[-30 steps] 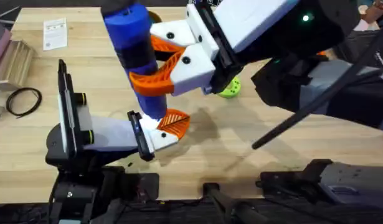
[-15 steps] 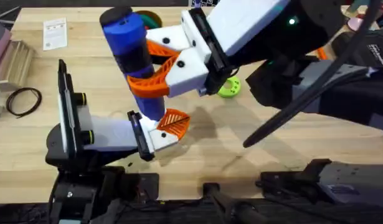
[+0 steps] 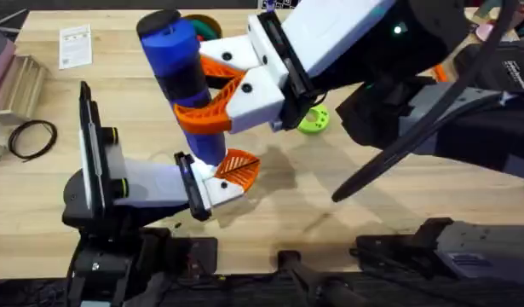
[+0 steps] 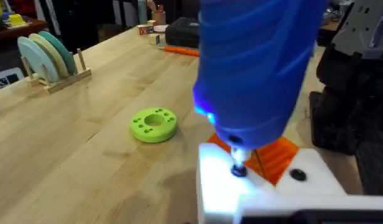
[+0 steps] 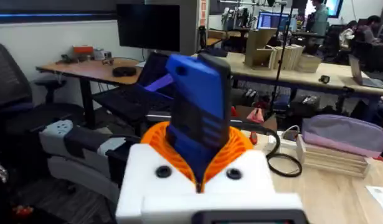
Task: Pick up the gripper from the table and insert it into the empty holder that is missing its gripper. Then pick up a screw, insert it into the mounting hole, and use the screwdriver to tighten it. Finally, clean up the table by picking up the vegetable and placing it into the bucket.
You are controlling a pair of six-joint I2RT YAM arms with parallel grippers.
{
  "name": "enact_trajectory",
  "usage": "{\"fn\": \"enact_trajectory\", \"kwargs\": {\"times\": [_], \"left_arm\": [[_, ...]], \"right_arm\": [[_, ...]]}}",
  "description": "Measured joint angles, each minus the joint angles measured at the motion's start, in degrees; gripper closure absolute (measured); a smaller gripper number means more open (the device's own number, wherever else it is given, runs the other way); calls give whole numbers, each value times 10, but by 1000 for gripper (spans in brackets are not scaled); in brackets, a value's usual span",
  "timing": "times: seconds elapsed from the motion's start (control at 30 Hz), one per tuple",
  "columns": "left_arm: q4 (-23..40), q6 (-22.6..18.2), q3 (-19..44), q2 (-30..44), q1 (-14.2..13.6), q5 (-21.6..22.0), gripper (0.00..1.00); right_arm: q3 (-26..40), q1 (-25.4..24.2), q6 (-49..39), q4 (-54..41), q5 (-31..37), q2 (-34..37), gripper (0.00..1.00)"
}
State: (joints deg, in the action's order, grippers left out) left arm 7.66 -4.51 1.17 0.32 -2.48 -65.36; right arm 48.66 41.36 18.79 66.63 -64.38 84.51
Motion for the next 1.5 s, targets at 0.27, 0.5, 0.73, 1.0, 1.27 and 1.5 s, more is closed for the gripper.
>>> {"fn": "enact_trajectory", "kwargs": {"times": [0.27, 0.5, 0.73, 1.0, 1.27, 1.5], "left_arm": [[0, 0, 0, 0, 0, 0, 996], [0, 0, 0, 0, 0, 0, 996], [0, 0, 0, 0, 0, 0, 996], [0, 0, 0, 0, 0, 0, 996], [0, 0, 0, 0, 0, 0, 996], [0, 0, 0, 0, 0, 0, 996]], "right_arm": [[0, 0, 0, 0, 0, 0, 979], [4, 4, 9, 18, 1, 0, 979], [64, 5, 12, -4, 1, 0, 979], [125, -37, -23, -235, -2, -7, 979], [214, -165, -221, -745, 125, -46, 980], [259, -227, -476, -1030, 359, -122, 980]]}}
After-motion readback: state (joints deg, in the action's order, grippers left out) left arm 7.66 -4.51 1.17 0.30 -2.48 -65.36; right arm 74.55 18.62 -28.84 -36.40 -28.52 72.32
